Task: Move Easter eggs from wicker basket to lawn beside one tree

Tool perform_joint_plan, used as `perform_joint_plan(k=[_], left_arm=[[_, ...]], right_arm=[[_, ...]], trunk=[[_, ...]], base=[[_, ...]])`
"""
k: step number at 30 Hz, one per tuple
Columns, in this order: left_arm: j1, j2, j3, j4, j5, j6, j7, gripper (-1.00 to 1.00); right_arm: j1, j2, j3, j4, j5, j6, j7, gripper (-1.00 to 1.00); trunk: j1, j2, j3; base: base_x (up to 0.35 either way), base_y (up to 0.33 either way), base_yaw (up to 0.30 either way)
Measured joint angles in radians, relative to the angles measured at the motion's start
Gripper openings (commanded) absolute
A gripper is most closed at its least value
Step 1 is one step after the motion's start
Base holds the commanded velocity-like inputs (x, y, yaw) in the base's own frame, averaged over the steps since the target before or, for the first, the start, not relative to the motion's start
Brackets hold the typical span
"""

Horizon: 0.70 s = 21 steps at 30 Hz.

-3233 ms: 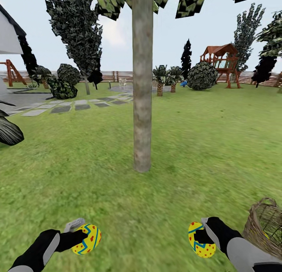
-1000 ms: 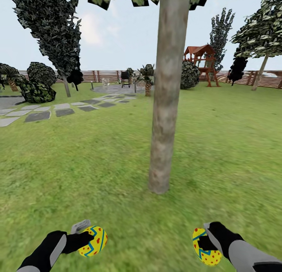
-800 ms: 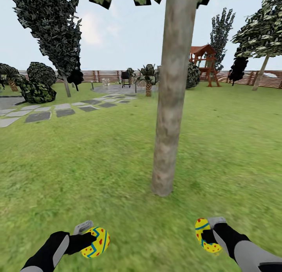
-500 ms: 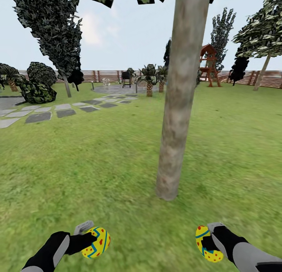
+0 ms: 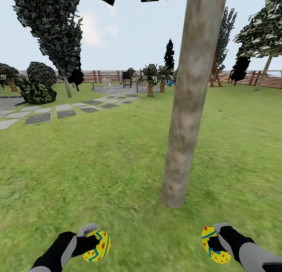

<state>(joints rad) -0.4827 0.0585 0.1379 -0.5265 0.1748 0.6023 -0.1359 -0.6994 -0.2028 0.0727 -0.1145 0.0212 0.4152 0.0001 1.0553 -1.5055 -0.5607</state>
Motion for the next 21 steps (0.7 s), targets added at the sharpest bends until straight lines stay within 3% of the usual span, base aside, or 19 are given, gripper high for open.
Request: perform_joint_plan(k=[9,13,21], left_arm=[[0.0,-0.011,0.0,0.0,-0.008,-0.001,0.021,-1.0],[0.0,-0.01,0.002,0.0,-0.004,-0.002,0.019,-1.0],[0.0,-0.015,0.001,0.001,-0.004,-0.002,0.019,-1.0]], right_arm=[[0.0,0.0,0.0,0.0,0.0,0.0,0.001,-1.0],[0.0,0.004,0.001,0.0,0.0,0.0,0.001,-1.0],[0.0,0.007,0.001,0.0,0.0,0.0,0.001,-1.0]], trunk=[[0.0,0.0,0.0],[0.0,0.0,0.0],[0.0,0.0,0.0]], base=[[0.291,-0.075,0.0],[0.057,-0.019,0.0],[0.099,-0.268,0.0]])
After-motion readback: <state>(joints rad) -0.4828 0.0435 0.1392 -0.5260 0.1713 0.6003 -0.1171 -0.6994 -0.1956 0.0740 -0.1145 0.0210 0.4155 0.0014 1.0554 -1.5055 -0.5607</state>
